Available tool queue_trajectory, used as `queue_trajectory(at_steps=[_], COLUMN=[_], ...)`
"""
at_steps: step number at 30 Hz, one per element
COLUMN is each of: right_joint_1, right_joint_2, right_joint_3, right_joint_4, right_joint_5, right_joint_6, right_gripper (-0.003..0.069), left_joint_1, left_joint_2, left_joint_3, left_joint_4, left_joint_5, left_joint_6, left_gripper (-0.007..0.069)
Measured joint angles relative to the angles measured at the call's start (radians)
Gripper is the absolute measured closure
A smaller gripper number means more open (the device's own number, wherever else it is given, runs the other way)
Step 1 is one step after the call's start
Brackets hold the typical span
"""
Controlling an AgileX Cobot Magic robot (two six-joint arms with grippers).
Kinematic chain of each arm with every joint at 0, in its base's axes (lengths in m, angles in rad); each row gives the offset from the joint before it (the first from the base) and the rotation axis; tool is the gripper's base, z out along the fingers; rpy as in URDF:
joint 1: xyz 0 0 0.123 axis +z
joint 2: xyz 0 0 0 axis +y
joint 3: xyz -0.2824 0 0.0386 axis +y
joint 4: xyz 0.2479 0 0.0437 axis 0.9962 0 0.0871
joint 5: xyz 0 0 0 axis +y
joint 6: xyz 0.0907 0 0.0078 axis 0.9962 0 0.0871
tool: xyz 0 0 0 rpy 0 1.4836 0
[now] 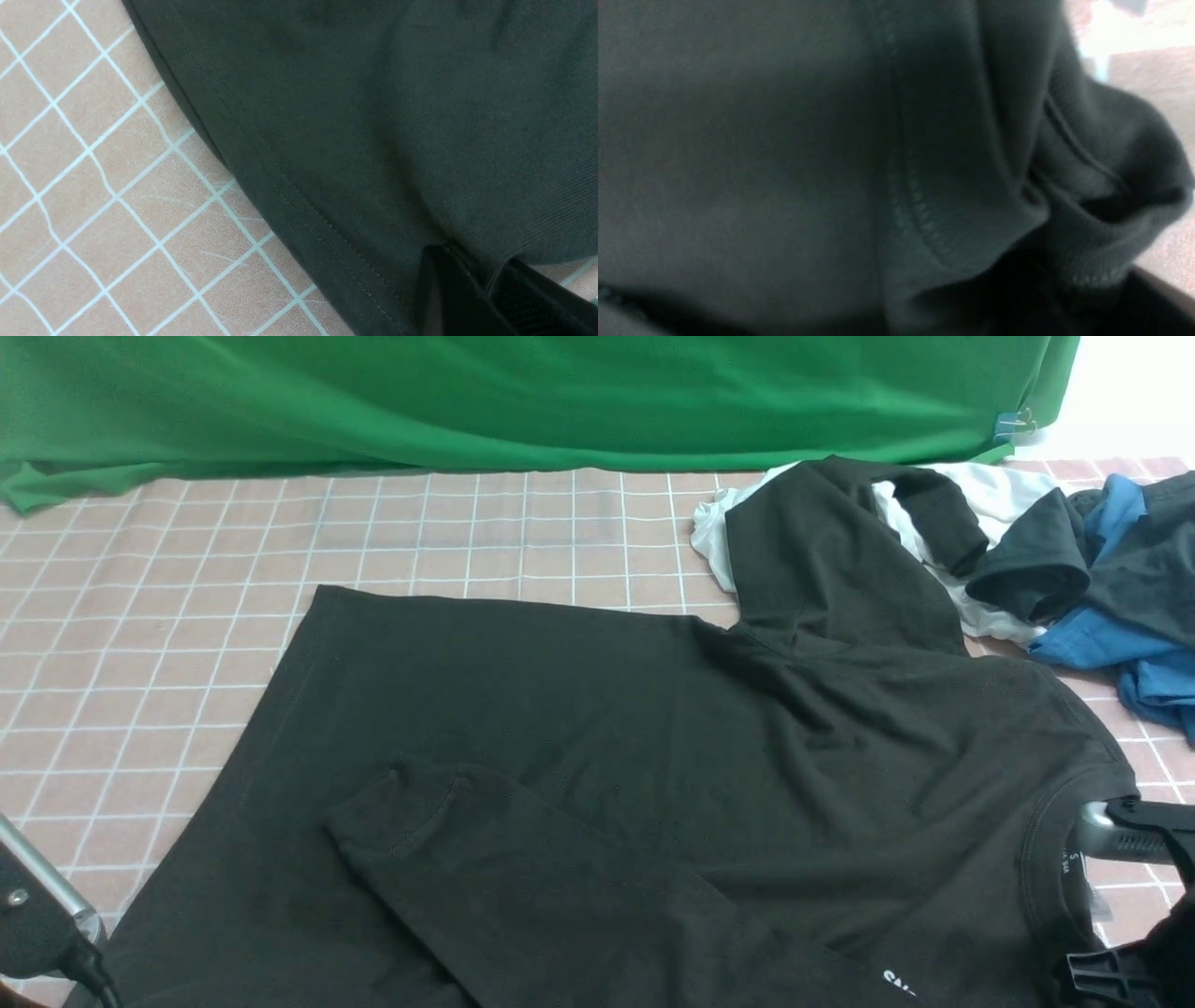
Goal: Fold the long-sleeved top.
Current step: Use your right arm to clamp the cuff farthest to him
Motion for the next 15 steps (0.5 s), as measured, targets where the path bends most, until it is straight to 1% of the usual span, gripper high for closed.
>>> queue_trajectory(at_steps=[1,4,9,12,15], right_joint_1=[0.0,0.0,0.0,0.0,0.0], right_joint_2=[-0.008,-0.056,-0.171,-0.199,-0.204], right_joint_3=[0.0,-0.001,-0.006,-0.006,-0.006], right_joint_4=[-0.026,-0.077,-0.175,-0.183,-0.182], right_joint_5=[0.042,0.129,0.24,0.285,0.331], right_joint_6=[-0.006,0.02,0.106,0.123,0.123], right_gripper=[0.0576,0.0603,0.0604,0.0601,0.0547], left_joint_1=[0.0,0.0,0.0,0.0,0.0], left_joint_2=[0.0,0.0,0.0,0.0,0.0], left_joint_3=[0.0,0.0,0.0,0.0,0.0], left_joint_4=[0.0,-0.002,-0.008,-0.011,-0.011], left_joint_5=[0.001,0.007,0.019,0.029,0.043], left_joint_6=[0.0,0.0,0.0,0.0,0.0], left_gripper=[0.0587,0.0587,0.0587,0.0587,0.0587])
